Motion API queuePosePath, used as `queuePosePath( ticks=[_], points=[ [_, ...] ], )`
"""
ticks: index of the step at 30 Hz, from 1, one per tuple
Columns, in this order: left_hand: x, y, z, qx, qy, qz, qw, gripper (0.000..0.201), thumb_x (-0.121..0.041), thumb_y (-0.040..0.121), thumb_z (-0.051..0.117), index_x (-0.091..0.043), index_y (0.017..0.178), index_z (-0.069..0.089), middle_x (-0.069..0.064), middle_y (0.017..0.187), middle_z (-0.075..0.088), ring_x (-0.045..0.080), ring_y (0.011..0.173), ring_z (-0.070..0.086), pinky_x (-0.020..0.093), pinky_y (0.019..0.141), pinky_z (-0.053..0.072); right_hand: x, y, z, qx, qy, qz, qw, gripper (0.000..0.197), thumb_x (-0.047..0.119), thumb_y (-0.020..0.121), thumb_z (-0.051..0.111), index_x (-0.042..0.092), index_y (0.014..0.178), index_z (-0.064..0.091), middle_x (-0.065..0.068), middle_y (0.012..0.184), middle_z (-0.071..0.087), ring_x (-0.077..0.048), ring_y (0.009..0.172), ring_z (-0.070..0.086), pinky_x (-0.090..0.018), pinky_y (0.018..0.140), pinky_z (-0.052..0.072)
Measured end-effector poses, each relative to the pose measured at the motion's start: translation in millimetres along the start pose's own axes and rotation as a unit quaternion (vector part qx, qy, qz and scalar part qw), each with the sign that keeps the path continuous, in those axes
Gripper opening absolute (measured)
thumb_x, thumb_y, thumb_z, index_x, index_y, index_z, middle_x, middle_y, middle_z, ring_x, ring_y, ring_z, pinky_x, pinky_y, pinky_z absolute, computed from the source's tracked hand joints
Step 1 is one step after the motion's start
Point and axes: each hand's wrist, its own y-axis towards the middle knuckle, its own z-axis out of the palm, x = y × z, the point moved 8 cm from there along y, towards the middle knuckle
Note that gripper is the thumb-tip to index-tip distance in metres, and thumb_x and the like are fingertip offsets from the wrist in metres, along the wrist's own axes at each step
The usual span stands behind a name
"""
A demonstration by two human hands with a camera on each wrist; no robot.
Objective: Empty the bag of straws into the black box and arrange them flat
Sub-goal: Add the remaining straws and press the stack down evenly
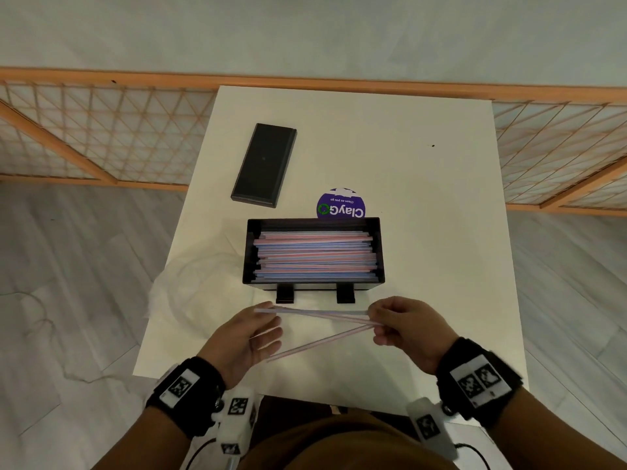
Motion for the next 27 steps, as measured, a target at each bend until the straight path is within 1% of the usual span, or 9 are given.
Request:
queuePosePath(
  ticks=[5, 9, 13, 16, 18, 20, 22, 25, 27],
  points=[
    [-51, -61, 38, 0.088, 0.041, 0.066, 0.993, 0.038, -0.014, 0.087, 0.069, -0.009, 0.125, 0.068, 0.015, 0.122, 0.074, 0.030, 0.108, 0.071, 0.045, 0.091, 0.059, 76, -34, 1, 0.014, -0.005, -0.098, 0.995, 0.005, -0.002, 0.094, 0.065, -0.005, 0.094, 0.068, -0.010, 0.068, 0.061, -0.015, 0.057, 0.058, -0.025, 0.056, 0.058],
    [-112, -74, 46, 0.009, 0.146, 0.216, 0.966, 0.021, -0.011, 0.094, 0.069, -0.015, 0.114, 0.071, 0.014, 0.112, 0.076, 0.027, 0.097, 0.074, 0.041, 0.091, 0.059, 134, -23, -2, -0.024, -0.016, -0.172, 0.985, 0.004, 0.001, 0.095, 0.066, -0.002, 0.095, 0.069, -0.007, 0.067, 0.064, -0.014, 0.057, 0.060, -0.025, 0.059, 0.060],
    [-157, -72, 59, -0.116, 0.413, 0.371, 0.824, 0.033, -0.027, 0.092, 0.075, -0.029, 0.121, 0.060, -0.014, 0.109, 0.067, 0.006, 0.096, 0.067, 0.017, 0.077, 0.052, 151, 10, 8, -0.061, -0.086, -0.184, 0.977, 0.004, 0.003, 0.094, 0.069, 0.003, 0.090, 0.070, -0.012, 0.072, 0.064, -0.019, 0.061, 0.061, -0.028, 0.060, 0.060],
    [-159, -59, 81, -0.096, 0.537, 0.431, 0.719, 0.052, -0.033, 0.089, 0.076, -0.028, 0.134, 0.051, -0.012, 0.121, 0.056, 0.005, 0.106, 0.057, 0.025, 0.093, 0.050, 151, 22, 19, -0.074, -0.188, -0.197, 0.959, 0.003, 0.004, 0.093, 0.069, 0.004, 0.091, 0.068, -0.020, 0.076, 0.066, -0.025, 0.064, 0.066, -0.042, 0.066, 0.065],
    [-153, -50, 93, -0.074, 0.601, 0.449, 0.657, 0.055, -0.040, 0.090, 0.073, -0.028, 0.139, 0.048, -0.009, 0.130, 0.052, 0.010, 0.116, 0.051, 0.031, 0.102, 0.047, 158, 17, 30, -0.079, -0.312, -0.229, 0.919, 0.005, 0.013, 0.095, 0.067, 0.010, 0.098, 0.069, -0.013, 0.084, 0.073, -0.023, 0.068, 0.072, -0.044, 0.076, 0.064],
    [-147, -42, 100, -0.065, 0.631, 0.445, 0.633, 0.055, -0.042, 0.093, 0.068, -0.029, 0.142, 0.047, -0.007, 0.138, 0.049, 0.012, 0.123, 0.047, 0.033, 0.105, 0.046, 167, 8, 42, -0.086, -0.491, -0.265, 0.825, 0.017, 0.025, 0.097, 0.063, 0.018, 0.112, 0.068, -0.003, 0.104, 0.073, -0.021, 0.090, 0.070, -0.036, 0.087, 0.056],
    [-141, -33, 105, -0.058, 0.655, 0.433, 0.617, 0.056, -0.042, 0.096, 0.065, -0.027, 0.146, 0.044, -0.006, 0.143, 0.046, 0.013, 0.127, 0.045, 0.031, 0.107, 0.045, 174, -1, 54, -0.101, -0.598, -0.295, 0.739, 0.024, 0.028, 0.100, 0.056, 0.017, 0.121, 0.064, -0.005, 0.116, 0.066, -0.025, 0.103, 0.062, -0.034, 0.090, 0.049],
    [-133, -18, 107, -0.047, 0.690, 0.416, 0.590, 0.056, -0.044, 0.099, 0.058, -0.021, 0.149, 0.043, -0.001, 0.148, 0.046, 0.018, 0.132, 0.045, 0.033, 0.111, 0.045, 177, -7, 74, -0.091, -0.623, -0.337, 0.700, 0.025, 0.029, 0.101, 0.051, 0.016, 0.120, 0.062, -0.007, 0.118, 0.063, -0.027, 0.106, 0.060, -0.038, 0.091, 0.049],
    [-129, -11, 109, -0.042, 0.707, 0.413, 0.572, 0.056, -0.048, 0.100, 0.055, -0.019, 0.148, 0.046, 0.000, 0.148, 0.047, 0.019, 0.133, 0.046, 0.034, 0.113, 0.043, 167, -1, 91, -0.031, -0.642, -0.344, 0.684, 0.034, 0.038, 0.099, 0.056, 0.017, 0.125, 0.063, -0.004, 0.123, 0.063, -0.024, 0.114, 0.059, -0.036, 0.098, 0.048]
  ],
)
